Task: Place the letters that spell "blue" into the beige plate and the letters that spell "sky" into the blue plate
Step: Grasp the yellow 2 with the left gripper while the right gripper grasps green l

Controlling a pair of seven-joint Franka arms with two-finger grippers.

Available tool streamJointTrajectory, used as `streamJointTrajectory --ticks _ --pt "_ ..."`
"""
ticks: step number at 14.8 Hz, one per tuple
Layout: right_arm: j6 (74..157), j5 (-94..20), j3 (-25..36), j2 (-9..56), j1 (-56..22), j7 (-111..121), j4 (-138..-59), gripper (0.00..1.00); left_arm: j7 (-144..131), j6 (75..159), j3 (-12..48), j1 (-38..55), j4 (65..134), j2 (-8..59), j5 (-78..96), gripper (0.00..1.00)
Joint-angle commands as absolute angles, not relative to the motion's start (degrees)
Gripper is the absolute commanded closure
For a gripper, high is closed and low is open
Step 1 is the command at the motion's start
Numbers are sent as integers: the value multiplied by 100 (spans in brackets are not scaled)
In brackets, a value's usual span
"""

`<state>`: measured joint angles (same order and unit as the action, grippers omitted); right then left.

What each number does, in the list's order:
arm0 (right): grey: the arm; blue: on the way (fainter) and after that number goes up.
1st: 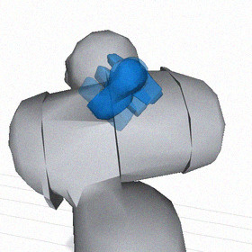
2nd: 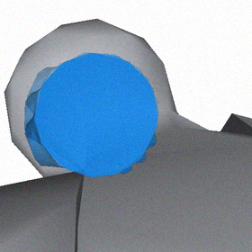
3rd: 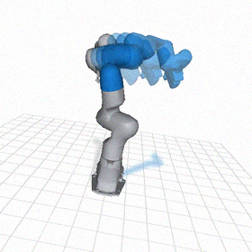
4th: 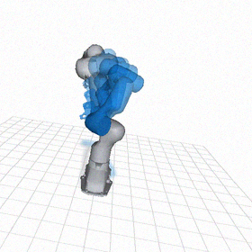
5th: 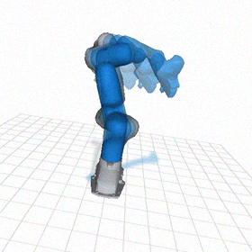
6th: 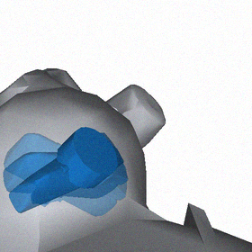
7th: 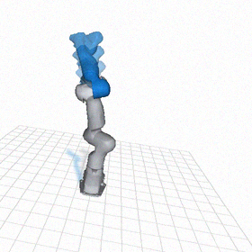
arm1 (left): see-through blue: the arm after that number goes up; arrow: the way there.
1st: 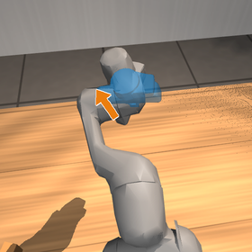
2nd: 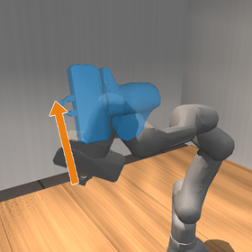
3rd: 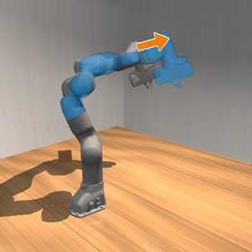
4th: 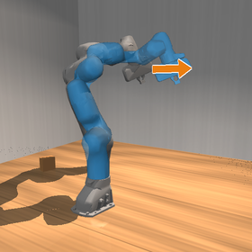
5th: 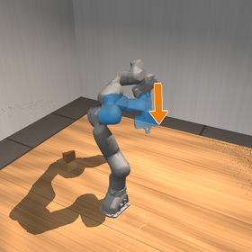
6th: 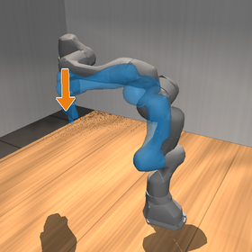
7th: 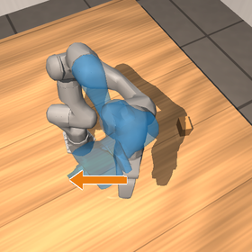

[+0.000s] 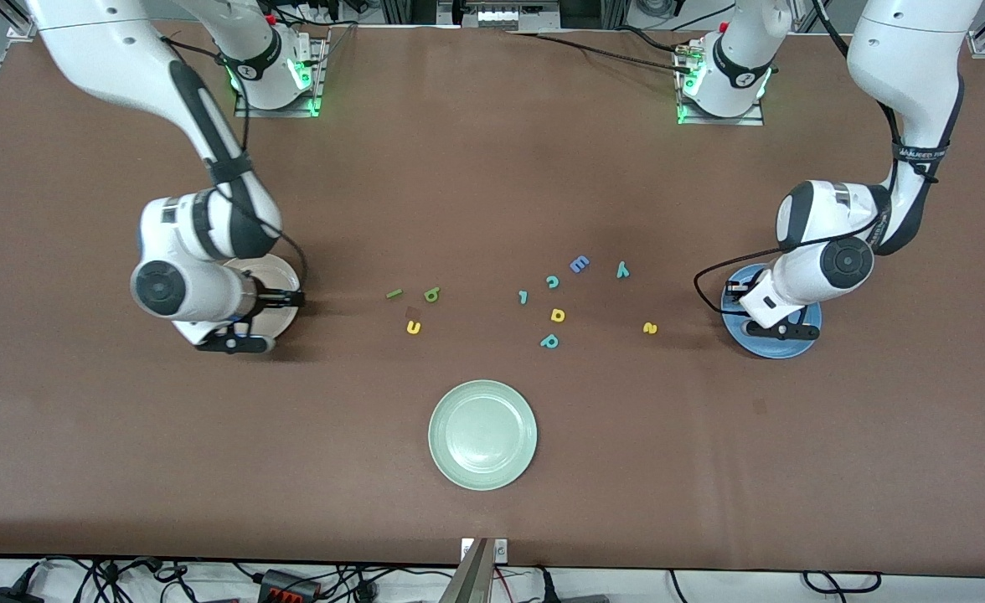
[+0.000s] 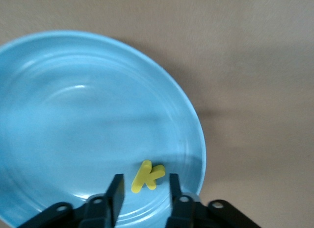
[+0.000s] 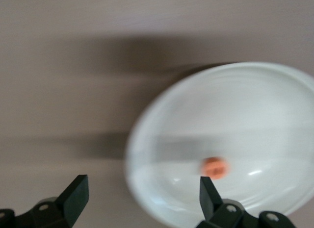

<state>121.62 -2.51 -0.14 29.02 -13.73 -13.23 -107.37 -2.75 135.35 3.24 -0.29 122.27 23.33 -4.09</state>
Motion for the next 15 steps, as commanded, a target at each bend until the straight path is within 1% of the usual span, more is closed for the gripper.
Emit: streamJointTrajectory --ticks 1,3,4,5,7,11,13,15 --pt "12120 -456 -35 2874 -1827 -1782 -10723 0 -228 12933 457 -71 11842 2074 -483 0" --pt "12295 -798 -35 2883 -2056 -2370 -10723 0 -290 12115 710 -18 11183 2127 -449 0" --pt "12357 -974 -26 2909 -2065 -2782 -10723 0 -299 11955 860 0 10927 2197 -413 0" --pt "12471 -1141 -44 2961 -2100 -3073 -10714 0 -316 11971 966 17 10803 2310 -387 0" --pt "12612 -1151 -9 3006 -2450 -3705 -10723 0 -316 12163 1195 140 10741 2504 -422 0" --pt "13200 -1072 9 3260 -2961 -5577 -10723 0 -1000 12803 1195 553 10723 2855 -474 0" --pt "13350 -1072 9 3305 -3014 -6237 -10723 0 -1090 13269 1187 589 10723 3101 -475 0" --pt "13395 -1072 44 3313 -2997 -6757 -10714 0 -1090 13552 1187 580 10723 3278 -475 0"
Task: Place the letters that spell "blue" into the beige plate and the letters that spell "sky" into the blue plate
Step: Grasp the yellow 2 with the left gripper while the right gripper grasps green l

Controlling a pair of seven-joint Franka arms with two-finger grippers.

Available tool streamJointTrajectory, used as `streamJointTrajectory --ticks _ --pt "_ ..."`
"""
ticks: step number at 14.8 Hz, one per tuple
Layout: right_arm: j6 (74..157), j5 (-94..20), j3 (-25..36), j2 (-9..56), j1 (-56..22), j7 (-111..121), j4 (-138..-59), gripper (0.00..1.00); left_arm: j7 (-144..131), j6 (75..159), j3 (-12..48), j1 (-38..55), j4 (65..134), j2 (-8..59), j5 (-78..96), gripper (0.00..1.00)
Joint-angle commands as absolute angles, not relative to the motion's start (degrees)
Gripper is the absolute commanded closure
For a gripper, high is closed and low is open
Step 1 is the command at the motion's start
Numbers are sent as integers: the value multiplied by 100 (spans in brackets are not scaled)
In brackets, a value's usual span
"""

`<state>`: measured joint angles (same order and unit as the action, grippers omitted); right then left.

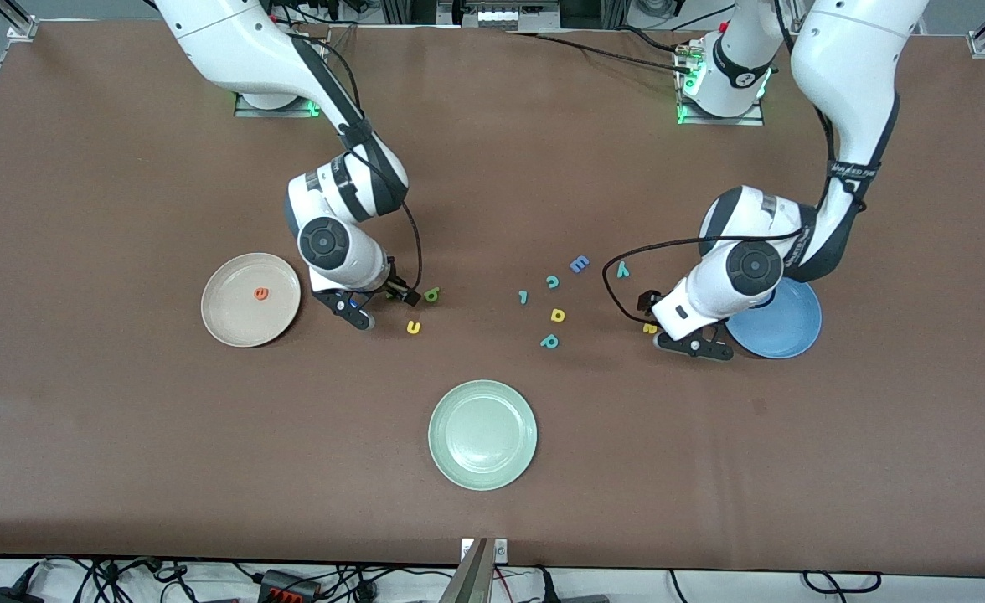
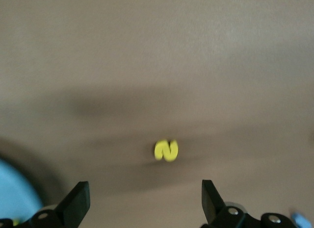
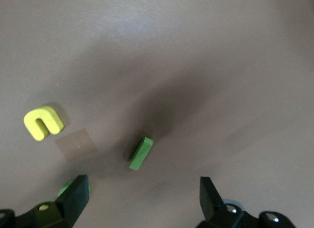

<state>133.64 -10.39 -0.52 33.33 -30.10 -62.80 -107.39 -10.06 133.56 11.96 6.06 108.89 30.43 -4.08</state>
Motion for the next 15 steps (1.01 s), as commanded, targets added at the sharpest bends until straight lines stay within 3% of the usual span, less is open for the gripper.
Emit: streamJointTrajectory --ticks 1,4,5,8,10,12,15 --pt "13395 -1072 148 3313 -3006 -6802 -10714 0 -1090 13596 1187 571 10723 3313 -475 0" --pt "13526 -1064 228 3357 -3015 -6820 -10714 1 -1099 13745 1187 589 10731 3419 -475 0" --pt "13535 -1072 229 3392 -3049 -6829 -10714 3 -1099 13763 1187 589 10723 3462 -475 6" --pt "13544 -1064 229 3489 -3216 -7039 -10714 16 -1099 13764 1169 711 10723 3498 -475 38" --pt "13640 -924 229 3542 -3252 -7093 -10714 31 -1099 13772 1169 712 10723 3559 -475 41" --pt "13685 -826 229 3586 -3304 -7102 -10714 34 -1090 13947 1169 721 10731 3638 -483 41" --pt "13685 -721 229 3586 -3305 -7066 -10714 50 -1081 13983 1169 721 10723 3674 -483 48"
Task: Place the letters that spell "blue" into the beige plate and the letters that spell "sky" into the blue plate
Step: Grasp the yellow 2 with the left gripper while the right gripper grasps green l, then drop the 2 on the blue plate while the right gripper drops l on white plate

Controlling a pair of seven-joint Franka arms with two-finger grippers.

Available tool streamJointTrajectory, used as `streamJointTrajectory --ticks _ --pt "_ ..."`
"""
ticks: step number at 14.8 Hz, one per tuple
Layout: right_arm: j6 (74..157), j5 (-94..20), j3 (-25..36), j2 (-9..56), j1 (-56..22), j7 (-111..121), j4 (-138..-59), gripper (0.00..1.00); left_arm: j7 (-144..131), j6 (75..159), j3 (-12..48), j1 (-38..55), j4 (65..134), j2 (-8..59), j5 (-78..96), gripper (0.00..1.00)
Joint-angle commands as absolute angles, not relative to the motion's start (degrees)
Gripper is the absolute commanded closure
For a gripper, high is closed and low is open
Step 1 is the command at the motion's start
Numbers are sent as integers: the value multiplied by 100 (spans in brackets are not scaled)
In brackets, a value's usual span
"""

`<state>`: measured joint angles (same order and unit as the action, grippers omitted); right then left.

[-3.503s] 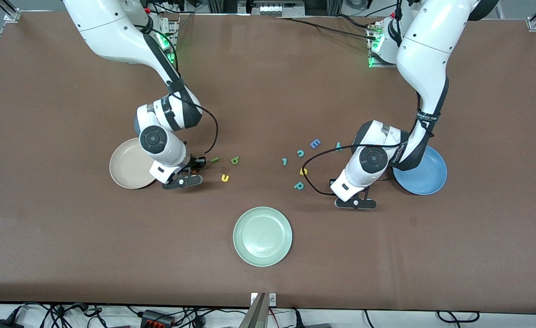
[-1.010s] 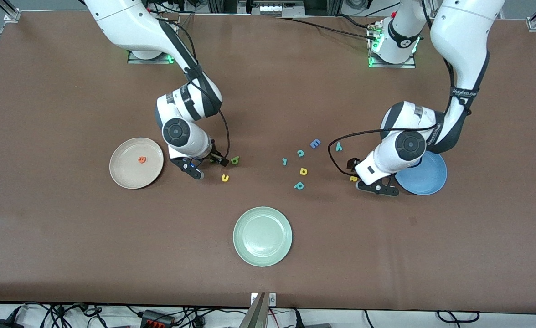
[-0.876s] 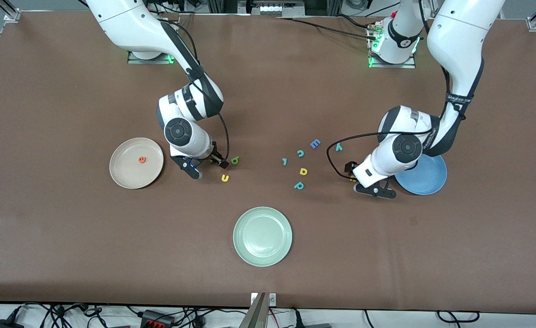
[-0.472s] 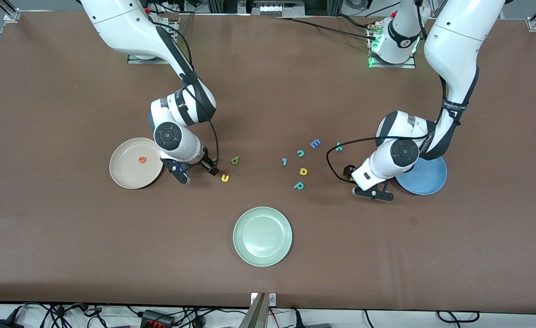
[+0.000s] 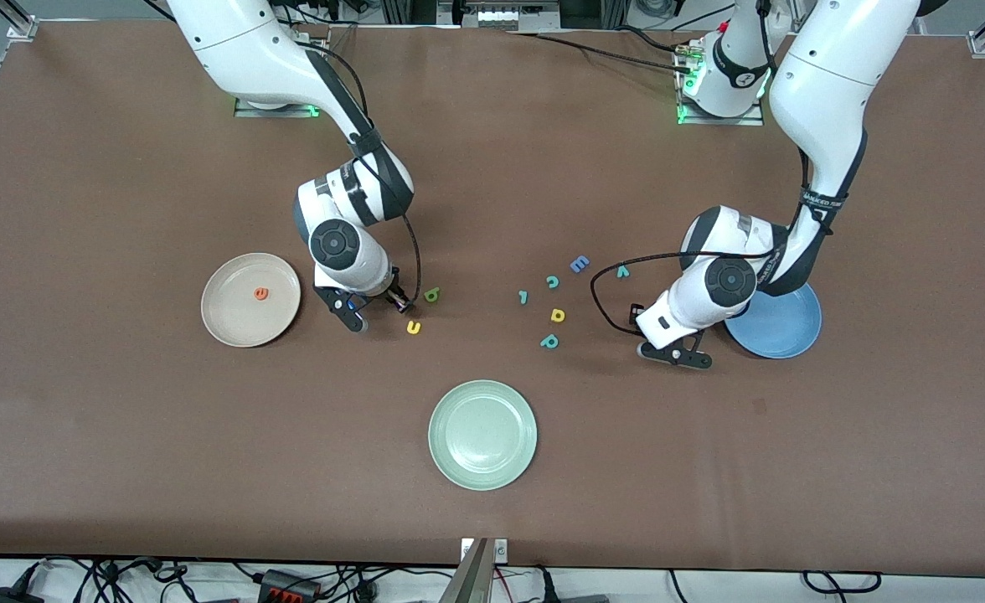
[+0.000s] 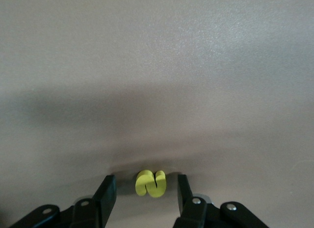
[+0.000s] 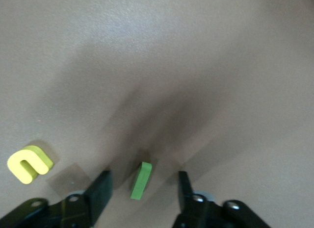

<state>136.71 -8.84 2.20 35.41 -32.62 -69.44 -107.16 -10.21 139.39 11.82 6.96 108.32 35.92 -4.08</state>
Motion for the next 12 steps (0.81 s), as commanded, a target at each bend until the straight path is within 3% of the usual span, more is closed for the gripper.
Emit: streamJointTrajectory --ticks 1,3,6,12 --pt "13685 -695 229 3577 -3287 -7049 -10705 55 -1081 13983 1169 712 10731 3674 -483 55" --pt "13676 -677 229 3577 -3235 -6988 -10661 75 -1064 13983 1169 703 10731 3674 -492 78" --pt "13658 -686 229 3577 -3234 -6751 -10652 96 -1028 13940 1169 677 10723 3639 -492 90" --pt "13519 -677 412 3393 -3199 -6137 -10556 98 -539 13221 1011 475 10705 3104 -492 93"
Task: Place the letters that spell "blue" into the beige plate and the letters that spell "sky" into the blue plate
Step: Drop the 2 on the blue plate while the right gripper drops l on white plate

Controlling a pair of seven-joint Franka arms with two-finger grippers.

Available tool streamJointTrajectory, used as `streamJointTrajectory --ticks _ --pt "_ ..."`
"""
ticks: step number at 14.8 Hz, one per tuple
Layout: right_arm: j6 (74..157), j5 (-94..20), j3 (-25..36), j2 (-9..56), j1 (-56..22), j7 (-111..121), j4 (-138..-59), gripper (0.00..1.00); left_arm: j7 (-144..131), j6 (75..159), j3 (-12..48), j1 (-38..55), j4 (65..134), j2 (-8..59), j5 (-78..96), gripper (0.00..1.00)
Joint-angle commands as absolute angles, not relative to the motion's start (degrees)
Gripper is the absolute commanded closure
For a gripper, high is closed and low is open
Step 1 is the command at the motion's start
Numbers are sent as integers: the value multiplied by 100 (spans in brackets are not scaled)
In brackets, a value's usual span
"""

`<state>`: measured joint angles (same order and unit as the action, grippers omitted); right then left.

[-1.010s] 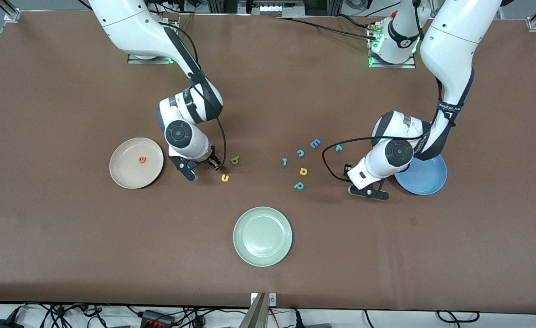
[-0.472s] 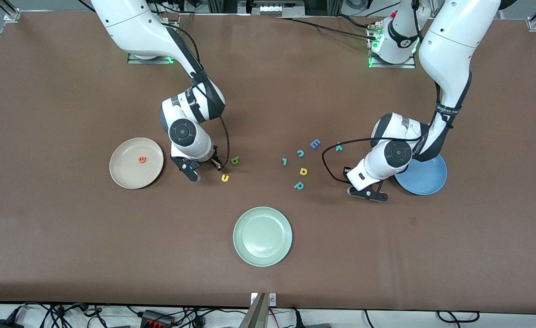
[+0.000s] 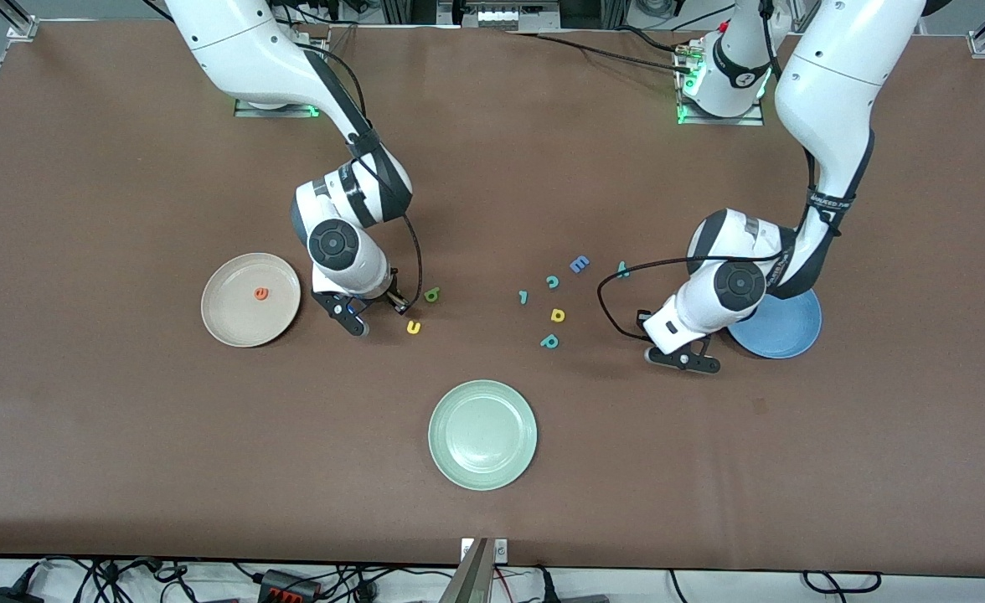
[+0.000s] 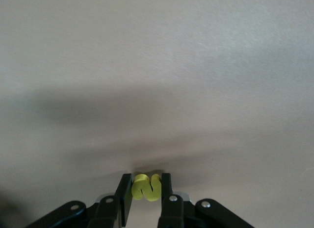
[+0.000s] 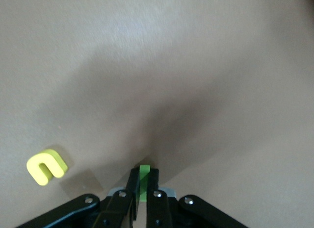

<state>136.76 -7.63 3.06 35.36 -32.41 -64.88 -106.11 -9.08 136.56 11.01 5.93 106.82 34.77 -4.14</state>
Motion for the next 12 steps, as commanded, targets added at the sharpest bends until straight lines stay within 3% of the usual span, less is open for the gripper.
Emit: streamJointTrajectory --ticks 1,7,12 --pt "13352 -677 535 3340 -3199 -5882 -10512 98 -240 13036 993 327 10662 3042 -492 92" --pt "12016 -677 1616 2910 -3208 -3529 -10538 98 720 11533 984 -631 10661 2567 -1017 89" --pt "11742 -677 1828 2751 -2682 -2286 -10836 94 712 11583 976 -1124 11065 2628 -1178 83"
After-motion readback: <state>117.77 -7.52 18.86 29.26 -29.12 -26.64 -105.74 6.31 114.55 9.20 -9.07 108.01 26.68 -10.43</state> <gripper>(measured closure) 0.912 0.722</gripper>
